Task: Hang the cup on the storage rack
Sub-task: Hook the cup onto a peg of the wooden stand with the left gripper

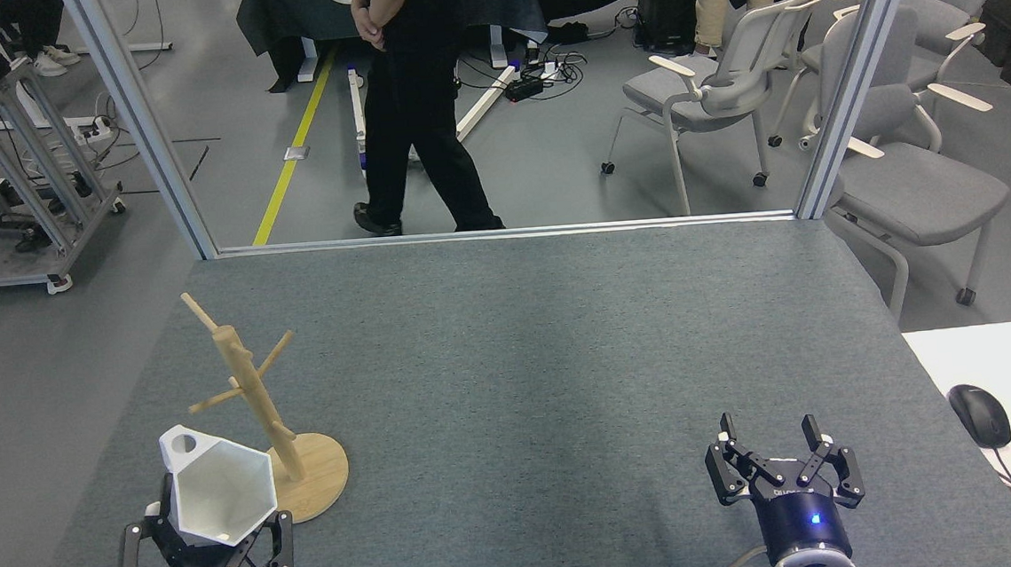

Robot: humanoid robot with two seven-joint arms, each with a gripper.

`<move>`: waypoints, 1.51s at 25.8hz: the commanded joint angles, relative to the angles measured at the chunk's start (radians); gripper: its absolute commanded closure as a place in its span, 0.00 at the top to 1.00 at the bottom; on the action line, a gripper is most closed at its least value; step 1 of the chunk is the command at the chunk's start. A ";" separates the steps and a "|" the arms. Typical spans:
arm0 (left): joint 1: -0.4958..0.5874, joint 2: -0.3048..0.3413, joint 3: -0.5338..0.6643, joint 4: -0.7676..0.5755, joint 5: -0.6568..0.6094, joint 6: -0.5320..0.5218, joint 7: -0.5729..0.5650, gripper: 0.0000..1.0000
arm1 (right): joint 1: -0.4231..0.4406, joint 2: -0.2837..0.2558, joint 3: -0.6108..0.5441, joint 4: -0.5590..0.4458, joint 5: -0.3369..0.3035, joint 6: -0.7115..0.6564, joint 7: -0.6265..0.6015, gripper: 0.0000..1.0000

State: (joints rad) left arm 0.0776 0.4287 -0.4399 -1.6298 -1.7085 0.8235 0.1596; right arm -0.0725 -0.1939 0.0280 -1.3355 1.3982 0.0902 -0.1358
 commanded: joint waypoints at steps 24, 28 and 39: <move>-0.163 -0.002 0.052 0.209 0.004 -0.127 0.001 0.00 | -0.006 0.027 0.064 -0.007 0.041 0.059 0.005 0.99; -0.168 -0.004 0.052 0.215 0.004 -0.127 0.001 0.00 | -0.006 0.028 0.069 -0.007 0.041 0.062 0.005 0.99; -0.174 -0.011 0.050 0.223 0.000 -0.142 0.003 0.00 | -0.007 0.031 0.070 -0.007 0.042 0.065 0.007 0.99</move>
State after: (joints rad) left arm -0.0948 0.4199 -0.3884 -1.4083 -1.7072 0.6863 0.1626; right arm -0.0797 -0.1629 0.0982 -1.3429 1.4400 0.1551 -0.1302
